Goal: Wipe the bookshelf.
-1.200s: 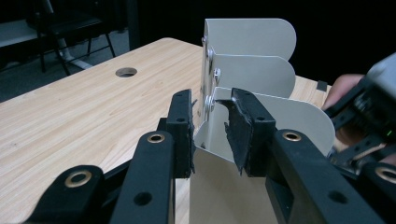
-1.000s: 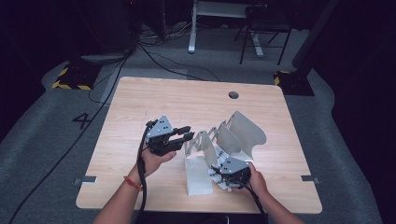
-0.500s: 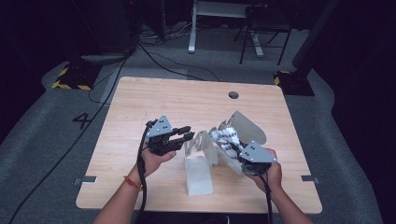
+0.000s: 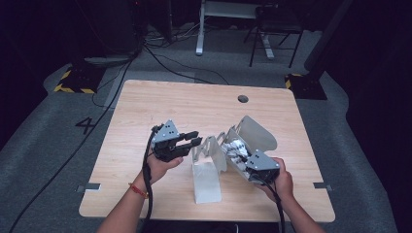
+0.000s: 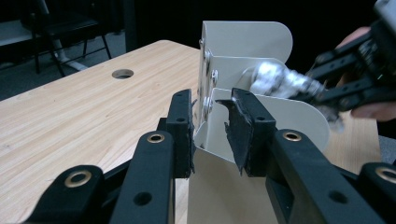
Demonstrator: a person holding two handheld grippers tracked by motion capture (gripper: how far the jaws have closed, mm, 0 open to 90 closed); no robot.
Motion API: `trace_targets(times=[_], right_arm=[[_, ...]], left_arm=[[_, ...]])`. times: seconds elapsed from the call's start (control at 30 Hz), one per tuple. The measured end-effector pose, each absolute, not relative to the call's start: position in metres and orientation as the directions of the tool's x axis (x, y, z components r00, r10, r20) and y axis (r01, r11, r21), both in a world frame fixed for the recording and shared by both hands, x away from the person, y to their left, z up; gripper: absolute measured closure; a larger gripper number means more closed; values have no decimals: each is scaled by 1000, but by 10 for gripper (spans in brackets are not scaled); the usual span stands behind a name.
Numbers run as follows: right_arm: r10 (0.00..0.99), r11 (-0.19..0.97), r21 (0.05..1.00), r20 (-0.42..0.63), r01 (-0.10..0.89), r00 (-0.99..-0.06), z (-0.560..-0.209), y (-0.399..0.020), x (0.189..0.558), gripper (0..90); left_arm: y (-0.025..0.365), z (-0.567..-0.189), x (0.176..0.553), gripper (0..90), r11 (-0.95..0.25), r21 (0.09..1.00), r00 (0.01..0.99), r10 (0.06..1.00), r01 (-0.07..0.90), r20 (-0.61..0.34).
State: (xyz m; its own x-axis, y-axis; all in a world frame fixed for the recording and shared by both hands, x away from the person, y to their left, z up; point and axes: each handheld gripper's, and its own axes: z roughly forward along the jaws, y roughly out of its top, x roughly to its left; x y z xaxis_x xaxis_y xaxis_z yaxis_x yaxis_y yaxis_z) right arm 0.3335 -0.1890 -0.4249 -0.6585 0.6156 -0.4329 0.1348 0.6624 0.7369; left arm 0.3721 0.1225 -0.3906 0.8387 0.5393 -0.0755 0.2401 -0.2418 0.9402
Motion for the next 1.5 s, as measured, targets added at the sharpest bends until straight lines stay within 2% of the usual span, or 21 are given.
trace_targets(times=[0.27,0.4,0.6,0.7,0.8,1.1,1.5], right_arm=[[584,729,652,-433,209,-687,-465,-179,345,847],[575,744,633,-443,215,-687,-472,-179,347,848],[584,724,673,-481,151,-654,-450,-175,337,848],[622,656,740,-420,147,-661,-430,-175,333,847],[631,659,744,-470,108,-617,-418,-175,329,848],[698,580,813,-465,47,-545,-382,-193,322,848],[664,627,774,-470,90,-581,-403,-195,320,847]], left_arm=[[123,-391,373,705,-237,941,842,533,242,-82],[123,-392,372,705,-231,943,840,536,240,-83],[123,-392,372,706,-232,943,840,536,240,-82],[123,-392,372,705,-231,943,840,537,240,-82],[123,-392,372,706,-230,943,839,537,241,-84],[123,-392,372,706,-233,943,839,539,239,-80],[123,-392,372,706,-227,944,839,539,237,-81]])
